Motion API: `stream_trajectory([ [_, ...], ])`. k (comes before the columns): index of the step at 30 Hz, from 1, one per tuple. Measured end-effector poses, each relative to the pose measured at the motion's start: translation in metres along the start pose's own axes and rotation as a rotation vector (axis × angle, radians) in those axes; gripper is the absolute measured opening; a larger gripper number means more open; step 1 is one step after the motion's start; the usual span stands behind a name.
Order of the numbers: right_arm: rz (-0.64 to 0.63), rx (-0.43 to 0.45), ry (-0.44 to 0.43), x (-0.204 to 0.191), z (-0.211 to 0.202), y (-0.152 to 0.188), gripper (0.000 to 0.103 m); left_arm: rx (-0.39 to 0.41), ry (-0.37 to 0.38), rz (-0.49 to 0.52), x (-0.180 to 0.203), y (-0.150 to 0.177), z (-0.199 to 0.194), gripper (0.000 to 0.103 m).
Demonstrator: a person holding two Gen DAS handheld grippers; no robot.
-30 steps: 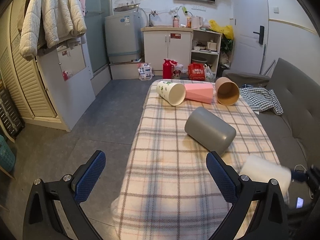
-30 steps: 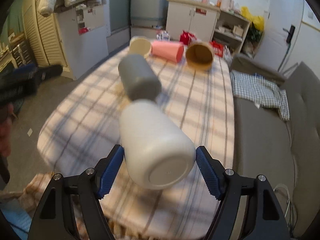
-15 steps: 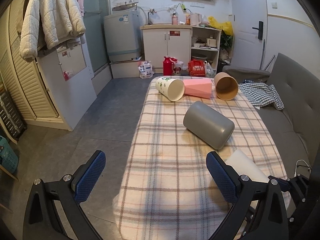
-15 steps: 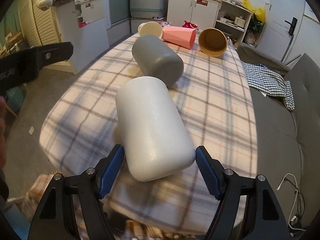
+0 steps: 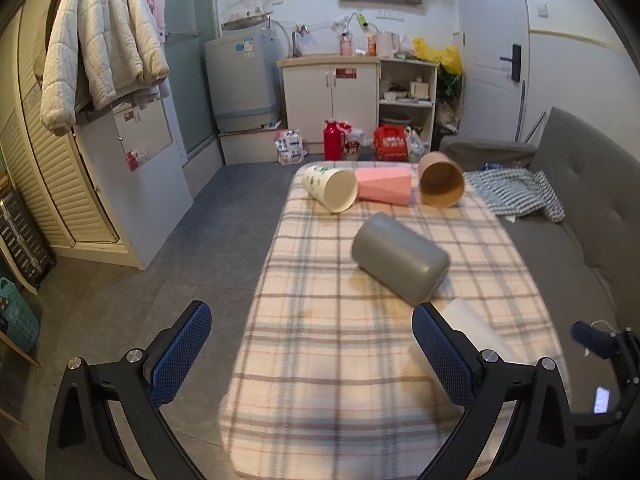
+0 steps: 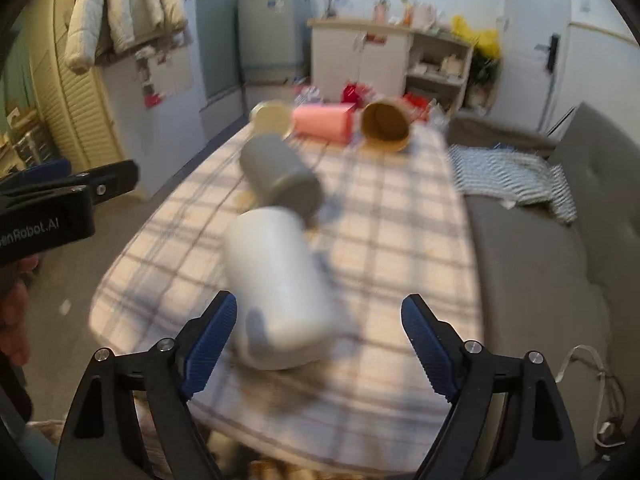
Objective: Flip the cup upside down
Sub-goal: 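Pass the white cup from the right gripper into the left gripper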
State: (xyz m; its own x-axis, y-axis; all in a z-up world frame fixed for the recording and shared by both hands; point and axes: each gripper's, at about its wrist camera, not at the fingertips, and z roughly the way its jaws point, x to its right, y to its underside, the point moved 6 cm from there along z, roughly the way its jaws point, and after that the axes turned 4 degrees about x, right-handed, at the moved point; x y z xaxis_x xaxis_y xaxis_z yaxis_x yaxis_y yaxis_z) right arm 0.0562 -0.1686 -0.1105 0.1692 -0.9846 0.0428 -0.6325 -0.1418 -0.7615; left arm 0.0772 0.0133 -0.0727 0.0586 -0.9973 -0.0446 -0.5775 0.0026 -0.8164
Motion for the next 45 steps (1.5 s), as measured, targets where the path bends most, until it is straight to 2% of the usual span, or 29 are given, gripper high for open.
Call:
stream_trajectory([
  [3,0.084,0.047,0.079,0.035,-0.014,0.003,0.086,-0.017,0.052,-0.021,0.017,0.005,-0.005,0.103],
  [8,0.186,0.048,0.206,0.082,-0.024,0.019,0.086,-0.108,0.152,-0.018,0.062,0.032,-0.002,0.103],
  [12,0.252,0.044,0.236,0.104,-0.03,0.033,0.086,-0.172,0.211,0.014,0.101,0.054,0.004,0.103],
  [17,0.275,0.047,0.251,0.116,-0.03,0.038,0.086,-0.206,0.225,0.006,0.125,0.063,0.017,0.103],
  [23,0.263,0.023,0.247,0.116,-0.016,0.043,0.086,-0.271,0.198,-0.092,0.124,0.075,0.046,0.103],
  [26,0.255,0.0,0.242,0.114,-0.007,0.047,0.085,-0.301,0.2,-0.108,0.124,0.081,0.058,0.101],
  [28,0.255,-0.01,0.24,0.114,-0.002,0.048,0.085,-0.319,0.225,-0.108,0.124,0.086,0.061,0.093],
  [29,0.255,-0.013,0.24,0.114,0.0,0.049,0.085,-0.328,0.261,-0.108,0.125,0.087,0.061,0.09],
  [30,0.256,-0.014,0.239,0.114,0.001,0.048,0.085,-0.331,0.28,-0.104,0.125,0.088,0.06,0.085],
  [34,0.254,-0.019,0.224,0.109,0.009,0.047,0.085,-0.341,0.299,-0.053,0.12,0.09,0.054,0.083],
  [38,0.232,-0.02,0.206,0.1,0.011,0.045,0.086,-0.354,0.297,-0.04,0.105,0.089,0.045,0.082],
  [45,0.223,-0.002,0.199,0.092,0.007,0.039,0.086,-0.317,0.275,0.041,0.08,0.074,0.028,0.081],
])
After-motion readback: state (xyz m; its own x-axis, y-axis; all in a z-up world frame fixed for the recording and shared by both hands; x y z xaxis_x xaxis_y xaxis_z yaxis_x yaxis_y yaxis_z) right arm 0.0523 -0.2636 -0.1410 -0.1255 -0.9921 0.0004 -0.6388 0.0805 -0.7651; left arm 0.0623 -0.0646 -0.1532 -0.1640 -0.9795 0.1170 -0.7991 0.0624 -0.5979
